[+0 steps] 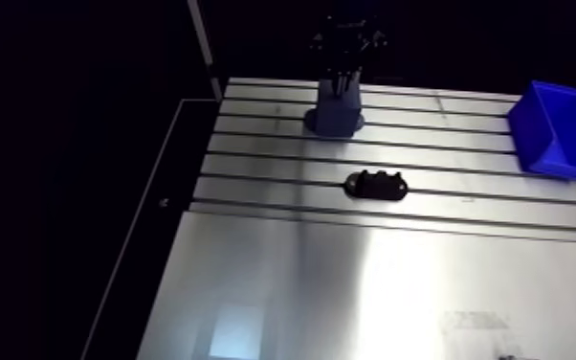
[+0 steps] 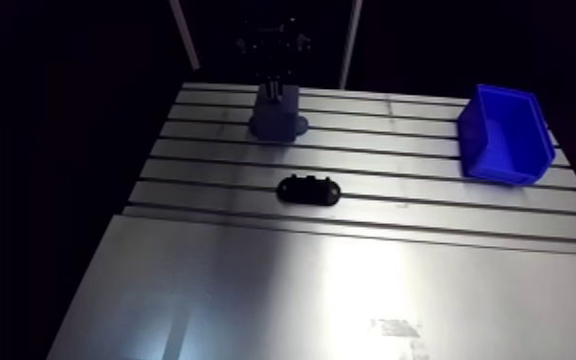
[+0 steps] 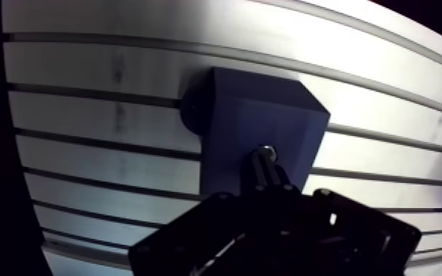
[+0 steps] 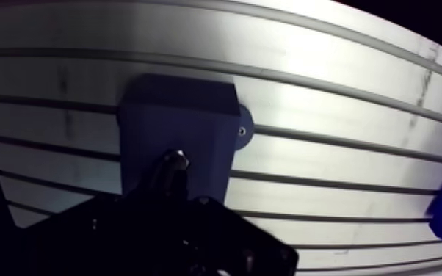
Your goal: Pick up the M10 bolt and insert it into the hex recess until seated.
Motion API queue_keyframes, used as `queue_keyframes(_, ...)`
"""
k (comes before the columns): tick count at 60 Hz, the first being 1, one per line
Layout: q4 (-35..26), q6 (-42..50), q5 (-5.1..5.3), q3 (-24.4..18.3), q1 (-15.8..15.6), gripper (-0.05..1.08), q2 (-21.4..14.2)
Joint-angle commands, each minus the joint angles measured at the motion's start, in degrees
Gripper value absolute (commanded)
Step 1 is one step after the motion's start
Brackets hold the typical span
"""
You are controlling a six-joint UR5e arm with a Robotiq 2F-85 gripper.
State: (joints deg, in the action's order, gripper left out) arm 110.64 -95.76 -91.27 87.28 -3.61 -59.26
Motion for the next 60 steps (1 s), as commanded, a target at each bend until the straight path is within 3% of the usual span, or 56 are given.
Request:
queue_keyframes(1, -0.27, 0.00, 0.08, -0.38, -0.17, 1.06, -0.26)
queue_keyframes(24, -0.71, 0.00, -0.17, -1.36, -0.17, 1.03, -0.61)
queue_keyframes(25, -1.02, 0.00, -0.26, -1.51, -0.32, 0.94, -0.70)
queue_keyframes(26, -1.02, 0.00, -0.26, -1.51, -0.32, 0.94, -0.70)
queue_keyframes(27, -1.59, 0.00, -0.27, -1.76, -0.42, 0.78, -0.71)
queue_keyframes(28, -1.59, 0.00, -0.27, -1.76, -0.42, 0.78, -0.71)
queue_keyframes(29, -2.42, -0.08, -0.27, -2.02, -0.51, 0.54, -0.71)
queue_keyframes(30, -2.42, -0.08, -0.27, -2.02, -0.51, 0.54, -0.71)
queue_keyframes(31, -3.52, -0.24, -0.27, -2.36, -0.52, 0.26, -0.72)
queue_keyframes(32, -4.51, -0.41, -0.05, -2.56, -0.53, 0.14, -0.72)
queue_keyframes(36, -5.25, -0.60, -0.15, -2.84, -0.53, 0.03, -0.80)
queue_keyframes(49, -7.96, -0.62, -0.02, -5.23, -0.54, 0.01, -1.90)
queue_keyframes(60, -13.53, -0.53, -0.01, -10.07, -0.53, 0.01, -3.23)
